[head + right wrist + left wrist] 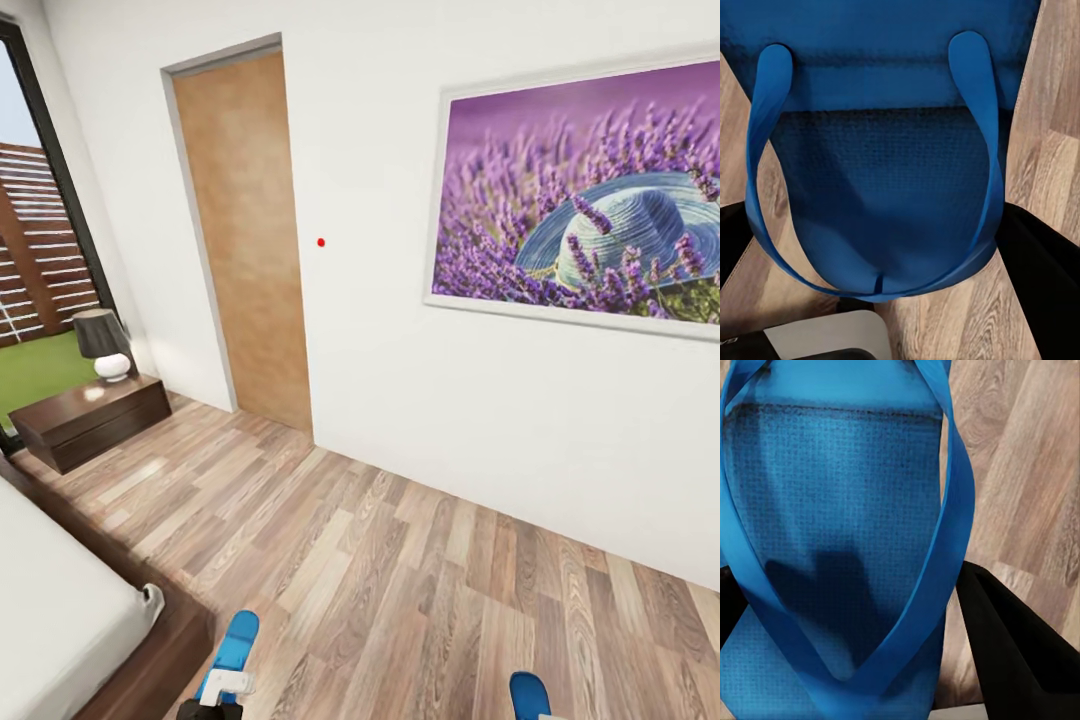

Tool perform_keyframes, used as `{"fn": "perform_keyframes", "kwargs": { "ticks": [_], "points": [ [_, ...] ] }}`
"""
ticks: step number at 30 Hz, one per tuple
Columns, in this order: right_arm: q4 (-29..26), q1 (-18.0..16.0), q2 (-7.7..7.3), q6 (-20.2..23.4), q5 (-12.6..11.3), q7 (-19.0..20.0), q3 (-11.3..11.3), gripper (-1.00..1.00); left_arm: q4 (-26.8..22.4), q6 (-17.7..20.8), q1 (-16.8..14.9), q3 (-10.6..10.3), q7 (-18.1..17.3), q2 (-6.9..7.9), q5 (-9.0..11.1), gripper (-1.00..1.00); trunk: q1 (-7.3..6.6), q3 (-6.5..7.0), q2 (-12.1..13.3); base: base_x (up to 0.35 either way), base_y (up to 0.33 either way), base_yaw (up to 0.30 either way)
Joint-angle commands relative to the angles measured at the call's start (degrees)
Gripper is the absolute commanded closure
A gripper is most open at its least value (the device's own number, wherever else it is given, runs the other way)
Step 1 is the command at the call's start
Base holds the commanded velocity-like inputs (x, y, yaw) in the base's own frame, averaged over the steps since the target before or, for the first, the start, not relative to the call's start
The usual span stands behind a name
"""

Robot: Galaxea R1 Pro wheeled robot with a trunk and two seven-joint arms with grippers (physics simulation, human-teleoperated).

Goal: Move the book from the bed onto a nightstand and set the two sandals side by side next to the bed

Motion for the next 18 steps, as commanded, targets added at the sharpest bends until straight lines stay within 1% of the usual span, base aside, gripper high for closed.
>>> {"fn": "perform_keyframes", "kwargs": {
  "ticks": [1,7,18],
  "points": [
    [0.0,-0.1,-0.03,-0.2,-0.7,-0.2,0.5,1.00,0.0,-0.2,-0.1,-0.5,-0.1,0.01,0.5,1.00,0.06,-0.11,-0.1,0.350,0.000,0.000],
    [0.0,-0.1,-0.03,-0.2,-0.7,-0.2,0.5,1.00,0.1,-1.3,-0.1,-0.5,-0.1,-0.03,0.5,1.00,0.06,-0.11,-0.1,0.350,0.000,0.000],
    [0.0,-0.1,-0.03,-0.2,-0.7,-0.2,0.5,1.00,0.1,-1.5,-0.1,-0.5,-0.1,-0.04,0.5,1.00,0.06,-0.11,-0.1,0.350,0.000,0.000]
  ]
}}
